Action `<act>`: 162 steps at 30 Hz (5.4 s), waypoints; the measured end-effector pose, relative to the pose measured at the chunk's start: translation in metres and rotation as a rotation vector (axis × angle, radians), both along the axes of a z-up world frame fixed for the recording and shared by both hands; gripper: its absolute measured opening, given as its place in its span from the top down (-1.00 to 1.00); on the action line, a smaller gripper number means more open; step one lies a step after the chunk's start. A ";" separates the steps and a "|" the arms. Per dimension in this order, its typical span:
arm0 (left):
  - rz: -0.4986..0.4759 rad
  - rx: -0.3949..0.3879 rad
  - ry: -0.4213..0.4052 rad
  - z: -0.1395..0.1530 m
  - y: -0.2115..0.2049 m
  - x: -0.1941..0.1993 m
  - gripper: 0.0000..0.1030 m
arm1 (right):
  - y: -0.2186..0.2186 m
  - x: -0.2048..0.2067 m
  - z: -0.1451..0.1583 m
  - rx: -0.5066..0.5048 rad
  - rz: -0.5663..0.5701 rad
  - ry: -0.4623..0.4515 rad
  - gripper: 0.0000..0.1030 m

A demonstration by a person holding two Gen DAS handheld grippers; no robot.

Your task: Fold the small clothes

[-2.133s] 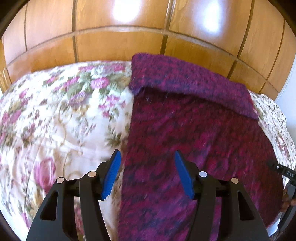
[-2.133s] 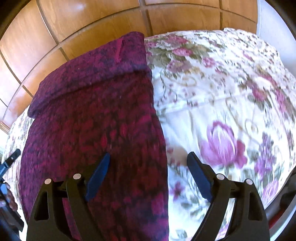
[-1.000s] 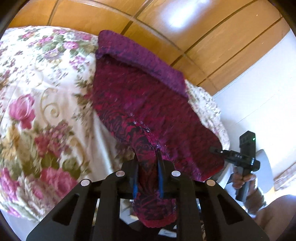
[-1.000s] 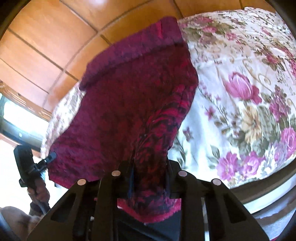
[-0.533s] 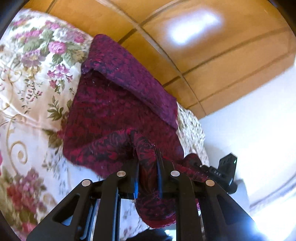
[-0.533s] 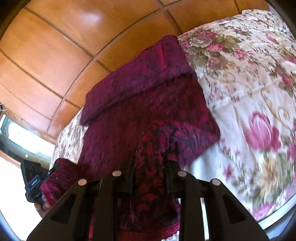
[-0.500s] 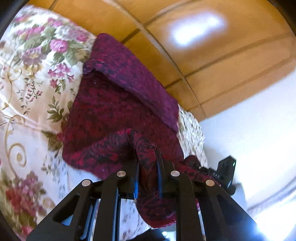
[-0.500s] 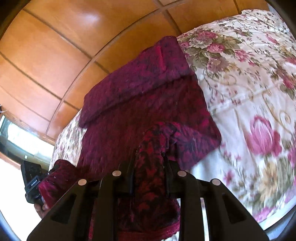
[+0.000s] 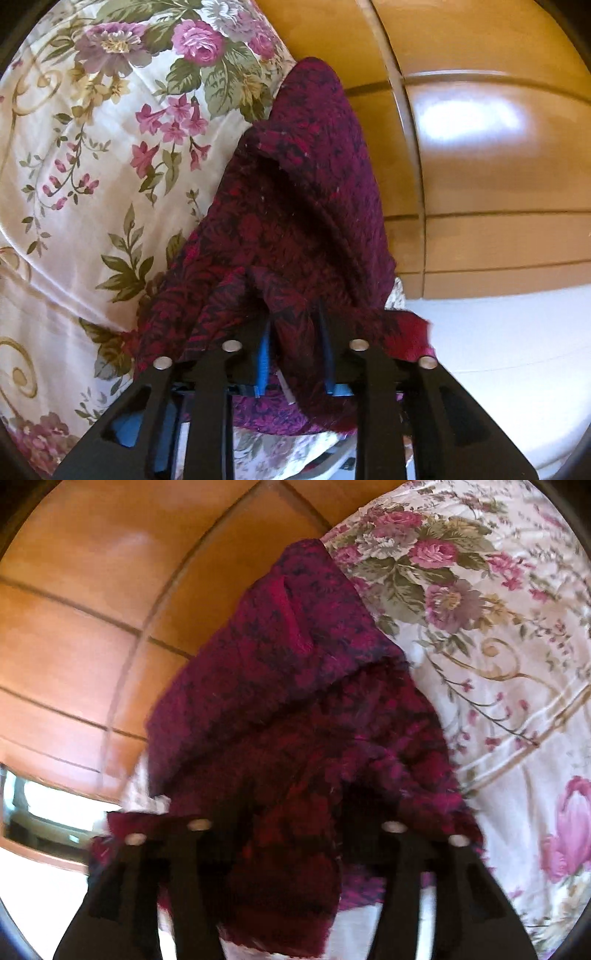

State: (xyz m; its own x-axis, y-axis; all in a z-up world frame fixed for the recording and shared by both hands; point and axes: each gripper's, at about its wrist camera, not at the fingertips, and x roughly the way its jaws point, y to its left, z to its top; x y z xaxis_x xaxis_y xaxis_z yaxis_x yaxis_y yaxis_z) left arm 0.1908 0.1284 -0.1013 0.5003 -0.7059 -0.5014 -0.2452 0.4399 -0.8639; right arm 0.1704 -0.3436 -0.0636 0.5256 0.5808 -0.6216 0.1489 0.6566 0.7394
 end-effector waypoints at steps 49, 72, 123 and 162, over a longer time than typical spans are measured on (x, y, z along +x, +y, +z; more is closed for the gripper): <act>-0.215 0.467 -0.260 0.004 -0.010 -0.063 0.72 | -0.011 -0.057 0.000 -0.507 0.140 -0.129 0.68; -0.166 0.413 -0.186 0.008 0.015 -0.203 0.62 | -0.024 -0.192 0.007 -0.363 0.220 -0.043 0.64; -0.176 0.935 -0.395 0.045 -0.036 -0.115 -0.08 | 0.036 -0.095 0.017 -0.645 0.097 -0.171 -0.03; -0.072 0.835 -0.585 0.101 -0.022 -0.181 0.78 | 0.046 -0.133 0.091 -0.593 0.151 -0.335 0.72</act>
